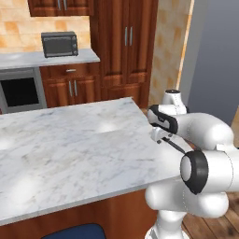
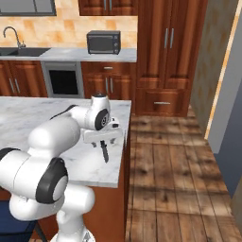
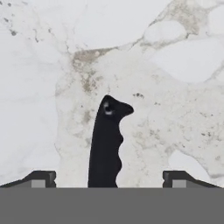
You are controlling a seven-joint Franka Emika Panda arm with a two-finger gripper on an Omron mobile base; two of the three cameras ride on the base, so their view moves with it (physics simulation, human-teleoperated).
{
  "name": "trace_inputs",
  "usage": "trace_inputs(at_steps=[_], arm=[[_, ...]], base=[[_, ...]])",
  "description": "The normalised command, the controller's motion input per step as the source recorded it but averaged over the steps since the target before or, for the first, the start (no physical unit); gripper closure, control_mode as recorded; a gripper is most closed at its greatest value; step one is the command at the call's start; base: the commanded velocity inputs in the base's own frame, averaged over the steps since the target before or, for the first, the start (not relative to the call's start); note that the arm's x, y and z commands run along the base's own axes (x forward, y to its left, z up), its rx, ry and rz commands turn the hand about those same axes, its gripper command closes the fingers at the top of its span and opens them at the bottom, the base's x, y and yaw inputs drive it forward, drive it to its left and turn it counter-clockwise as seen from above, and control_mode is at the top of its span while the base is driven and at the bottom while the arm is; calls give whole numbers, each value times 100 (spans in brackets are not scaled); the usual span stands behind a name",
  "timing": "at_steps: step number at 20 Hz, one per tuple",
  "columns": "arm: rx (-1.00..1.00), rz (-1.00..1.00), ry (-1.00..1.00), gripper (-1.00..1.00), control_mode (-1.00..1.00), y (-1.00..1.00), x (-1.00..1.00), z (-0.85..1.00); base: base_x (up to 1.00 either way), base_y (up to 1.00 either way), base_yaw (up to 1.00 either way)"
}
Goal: Retrieve the butter from the fridge and place it on a plate on the dining table. Then retrieve the butter knife by the fridge and place it near the plate.
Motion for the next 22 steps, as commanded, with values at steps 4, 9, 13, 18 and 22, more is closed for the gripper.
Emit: trace_inputs(at_steps=[4, 9, 13, 18, 22], arm=[[3, 3, 0, 100, -100, 0, 6, -28], [0, 0, 0, 100, -100, 6, 4, 0], [-3, -16, 5, 100, -100, 40, -9, 30], [0, -33, 10, 100, -100, 30, -61, 66], [0, -27, 5, 100, -100, 24, -85, 61]], base=[[0, 0, 0], [0, 0, 0], [0, 0, 0], [0, 0, 0], [0, 0, 0]])
